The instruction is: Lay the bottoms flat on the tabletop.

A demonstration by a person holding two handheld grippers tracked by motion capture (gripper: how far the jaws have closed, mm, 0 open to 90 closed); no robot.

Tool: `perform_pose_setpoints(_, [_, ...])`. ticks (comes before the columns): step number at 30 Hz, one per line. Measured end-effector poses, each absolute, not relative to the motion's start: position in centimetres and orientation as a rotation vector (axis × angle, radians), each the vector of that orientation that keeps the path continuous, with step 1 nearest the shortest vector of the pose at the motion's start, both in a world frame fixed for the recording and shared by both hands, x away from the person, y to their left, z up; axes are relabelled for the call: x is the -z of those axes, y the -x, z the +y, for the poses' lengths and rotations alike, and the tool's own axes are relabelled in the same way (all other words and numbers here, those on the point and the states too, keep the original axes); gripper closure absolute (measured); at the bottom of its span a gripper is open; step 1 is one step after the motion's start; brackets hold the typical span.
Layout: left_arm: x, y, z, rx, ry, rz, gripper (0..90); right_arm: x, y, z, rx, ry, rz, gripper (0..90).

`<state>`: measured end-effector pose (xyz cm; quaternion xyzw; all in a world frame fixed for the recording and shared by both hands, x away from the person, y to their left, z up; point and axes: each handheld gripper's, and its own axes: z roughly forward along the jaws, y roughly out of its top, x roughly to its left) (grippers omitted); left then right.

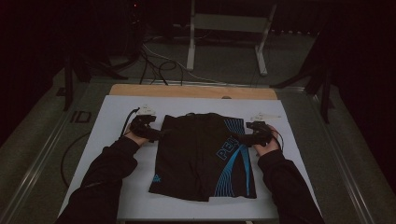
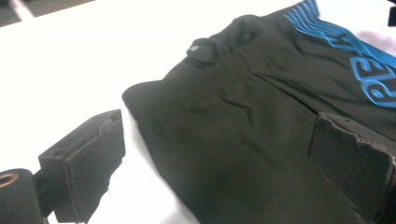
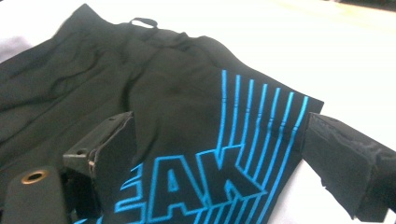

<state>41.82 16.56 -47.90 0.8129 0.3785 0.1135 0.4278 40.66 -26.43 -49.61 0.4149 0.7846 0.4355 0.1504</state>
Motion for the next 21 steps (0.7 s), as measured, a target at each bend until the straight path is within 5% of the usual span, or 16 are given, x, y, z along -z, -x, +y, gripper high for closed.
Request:
perform_pose_setpoints(8, [49.3,-44.5,16.4,-0.290,-2.045,1.048,8.3,50.3,-42.8,-26.4,-1.206,-1.311,2.205,9.1])
perform_pose_setpoints(21, [52.0,-46.9,16.4,-0.253,-2.017,1.175,34.5,52.1,-45.6,-26.6,-1.045,-1.458,2.161,21.5])
